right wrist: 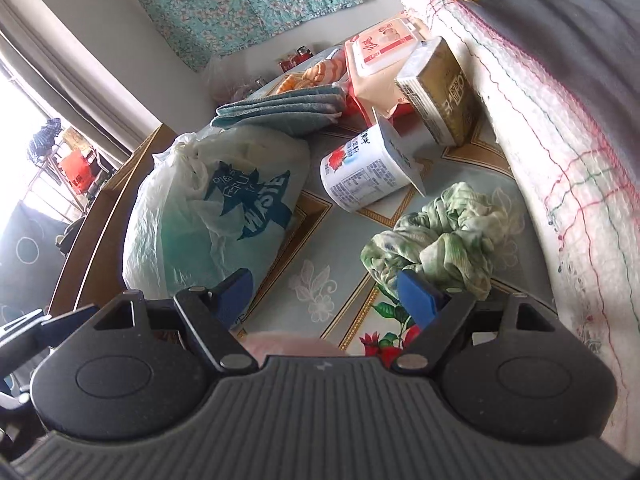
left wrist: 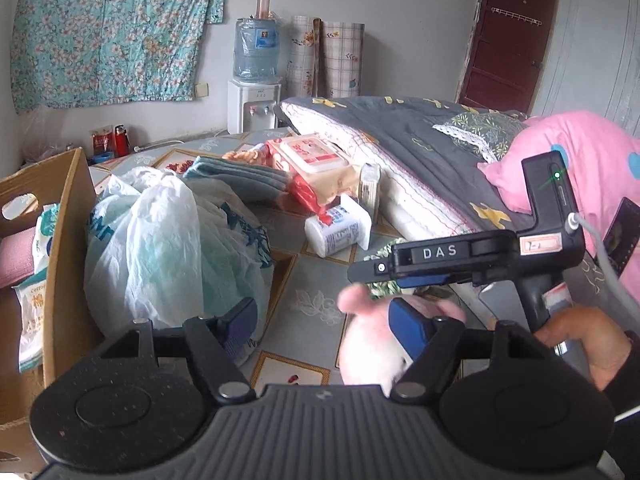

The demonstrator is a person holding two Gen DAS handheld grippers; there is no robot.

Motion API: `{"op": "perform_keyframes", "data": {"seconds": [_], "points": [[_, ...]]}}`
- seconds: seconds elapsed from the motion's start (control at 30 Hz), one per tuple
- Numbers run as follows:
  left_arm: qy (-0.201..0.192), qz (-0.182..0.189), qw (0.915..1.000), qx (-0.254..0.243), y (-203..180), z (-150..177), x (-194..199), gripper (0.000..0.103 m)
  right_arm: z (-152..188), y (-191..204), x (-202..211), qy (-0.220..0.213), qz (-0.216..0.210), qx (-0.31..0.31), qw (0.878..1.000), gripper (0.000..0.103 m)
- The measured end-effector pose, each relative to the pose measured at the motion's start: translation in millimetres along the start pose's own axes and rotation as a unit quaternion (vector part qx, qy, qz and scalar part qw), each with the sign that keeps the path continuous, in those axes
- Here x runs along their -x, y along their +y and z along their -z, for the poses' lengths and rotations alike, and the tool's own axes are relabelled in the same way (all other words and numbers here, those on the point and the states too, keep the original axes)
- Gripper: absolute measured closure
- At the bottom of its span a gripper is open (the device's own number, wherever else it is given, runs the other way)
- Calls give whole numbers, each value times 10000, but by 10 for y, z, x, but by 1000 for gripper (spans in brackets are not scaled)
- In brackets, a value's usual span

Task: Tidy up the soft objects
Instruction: 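Lift the pink plush bunny with the right gripper, then carry the plush bunny with the right gripper over the cardboard box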

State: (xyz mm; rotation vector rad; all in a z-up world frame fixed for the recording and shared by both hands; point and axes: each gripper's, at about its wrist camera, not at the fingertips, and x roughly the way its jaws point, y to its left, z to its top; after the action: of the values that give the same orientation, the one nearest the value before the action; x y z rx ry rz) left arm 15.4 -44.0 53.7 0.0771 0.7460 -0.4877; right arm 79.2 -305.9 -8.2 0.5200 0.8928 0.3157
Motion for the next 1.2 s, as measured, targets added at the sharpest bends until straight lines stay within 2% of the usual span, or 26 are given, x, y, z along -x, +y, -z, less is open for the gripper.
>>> {"op": "perform_keyframes", "data": {"seconds": [0.1,0.27,0.37,0.47,0.7,0.8,1.2], "points": [[52,27,10000,-5,-22,40,-18,29,-2,-58,108,-209,-86,-85,9997,23],[-73,63,10000,-22,10,31,21,29,-49,-184,441,-749,-431,-221,9960,23],[32,168,9998,-52,3,53,-8,29,-42,-267,548,-816,-577,-324,9945,22],[281,312,9991,-50,-33,94,-126,29,-11,-319,540,-729,-600,-411,9947,22],[790,629,9949,0,-94,194,-539,29,94,-228,230,-72,-350,-226,9991,22],[928,719,9930,126,-75,198,-704,29,115,-194,155,59,-350,-198,9992,22],[942,719,9930,0,-123,184,-915,26,214,-267,210,237,-604,-402,9971,21]]}}
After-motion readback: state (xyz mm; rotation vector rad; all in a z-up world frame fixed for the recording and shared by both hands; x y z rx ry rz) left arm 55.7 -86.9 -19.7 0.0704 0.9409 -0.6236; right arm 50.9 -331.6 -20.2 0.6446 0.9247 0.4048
